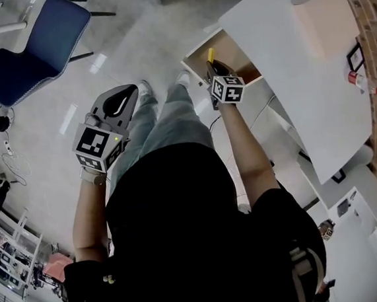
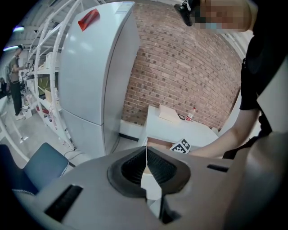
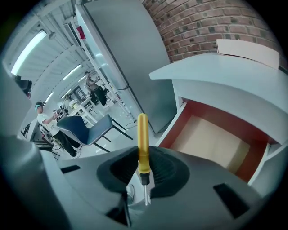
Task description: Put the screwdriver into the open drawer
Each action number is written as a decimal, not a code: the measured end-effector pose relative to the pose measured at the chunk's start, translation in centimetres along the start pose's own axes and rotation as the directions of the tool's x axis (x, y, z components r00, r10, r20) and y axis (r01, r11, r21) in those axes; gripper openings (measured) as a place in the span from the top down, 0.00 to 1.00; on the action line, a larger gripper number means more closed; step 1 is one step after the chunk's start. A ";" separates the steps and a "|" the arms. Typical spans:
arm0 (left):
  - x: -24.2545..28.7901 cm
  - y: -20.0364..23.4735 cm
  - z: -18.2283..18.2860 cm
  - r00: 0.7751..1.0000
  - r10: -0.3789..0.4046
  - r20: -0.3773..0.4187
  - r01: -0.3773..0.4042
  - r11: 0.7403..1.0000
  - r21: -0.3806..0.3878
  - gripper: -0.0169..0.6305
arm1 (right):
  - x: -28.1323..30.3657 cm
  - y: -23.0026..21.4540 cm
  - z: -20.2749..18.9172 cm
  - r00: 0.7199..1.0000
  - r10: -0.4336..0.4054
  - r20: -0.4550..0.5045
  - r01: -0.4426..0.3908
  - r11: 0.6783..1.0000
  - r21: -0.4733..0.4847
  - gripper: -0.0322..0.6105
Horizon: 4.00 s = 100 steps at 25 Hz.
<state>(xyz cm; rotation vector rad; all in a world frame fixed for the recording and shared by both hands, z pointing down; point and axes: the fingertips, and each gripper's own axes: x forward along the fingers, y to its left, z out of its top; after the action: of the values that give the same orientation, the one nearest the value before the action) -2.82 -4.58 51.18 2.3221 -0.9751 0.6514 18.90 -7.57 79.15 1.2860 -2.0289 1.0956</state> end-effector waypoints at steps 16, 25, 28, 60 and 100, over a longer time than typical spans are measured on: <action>3.6 1.9 -3.5 0.996 0.024 -0.086 -0.033 0.995 -0.095 0.96 | 8.2 -5.6 -4.2 0.987 -0.053 -0.151 0.068 0.994 0.091 0.82; 5.6 2.5 -5.2 0.990 0.006 -0.138 -0.021 0.994 -0.106 0.96 | 12.1 -7.1 -4.9 0.981 -0.047 -0.189 0.063 0.995 0.081 0.82; 5.8 2.8 -5.7 0.989 0.007 -0.151 -0.024 0.993 -0.112 0.96 | 13.1 -7.4 -4.9 0.979 -0.051 -0.198 0.067 0.995 0.072 0.82; 5.0 4.5 -8.1 0.986 0.017 -0.168 -0.041 0.990 -0.137 0.96 | 15.2 -9.0 -4.8 0.964 -0.142 -0.224 0.170 0.979 0.110 0.73; -5.4 4.2 1.8 0.977 0.141 0.161 -0.132 0.989 -0.064 0.96 | -10.2 18.0 13.7 0.954 0.282 0.097 -0.244 0.925 -0.290 0.93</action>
<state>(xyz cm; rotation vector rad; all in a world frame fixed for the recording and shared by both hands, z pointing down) -8.94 -5.57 47.76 2.3054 -1.2217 0.4844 7.19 -9.65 57.32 0.9911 -2.4137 0.8123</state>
